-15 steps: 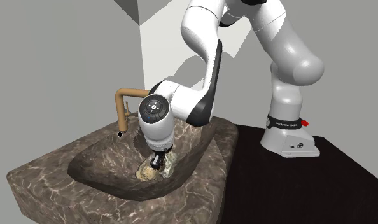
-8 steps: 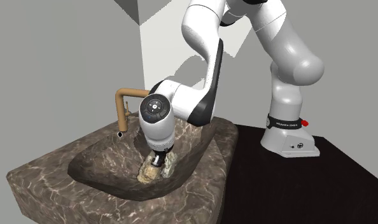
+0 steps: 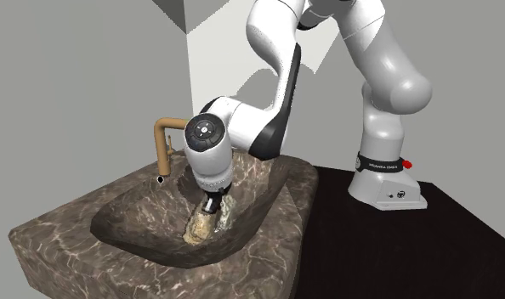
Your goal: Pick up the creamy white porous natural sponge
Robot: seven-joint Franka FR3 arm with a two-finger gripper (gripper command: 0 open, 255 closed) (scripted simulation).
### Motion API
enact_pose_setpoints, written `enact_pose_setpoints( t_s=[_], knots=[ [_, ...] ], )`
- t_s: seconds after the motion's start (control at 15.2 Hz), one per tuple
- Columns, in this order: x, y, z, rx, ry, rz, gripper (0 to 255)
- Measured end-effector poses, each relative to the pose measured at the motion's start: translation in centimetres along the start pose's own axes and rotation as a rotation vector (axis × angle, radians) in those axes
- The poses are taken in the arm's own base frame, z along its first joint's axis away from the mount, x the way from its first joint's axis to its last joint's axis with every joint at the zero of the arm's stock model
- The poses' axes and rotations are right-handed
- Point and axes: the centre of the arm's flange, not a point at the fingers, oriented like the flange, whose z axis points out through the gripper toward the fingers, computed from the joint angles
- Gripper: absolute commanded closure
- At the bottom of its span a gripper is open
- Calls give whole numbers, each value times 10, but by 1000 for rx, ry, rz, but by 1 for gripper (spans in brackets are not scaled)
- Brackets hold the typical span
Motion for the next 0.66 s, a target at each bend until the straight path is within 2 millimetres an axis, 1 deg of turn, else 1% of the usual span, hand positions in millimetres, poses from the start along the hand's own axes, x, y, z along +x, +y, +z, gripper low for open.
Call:
enact_pose_setpoints(
  t_s=[0.26, 0.66],
  knots=[
    [7, 10, -15, 0, 0, 0, 255],
    [13, 29, -39, 0, 0, 0, 255]
  ],
)
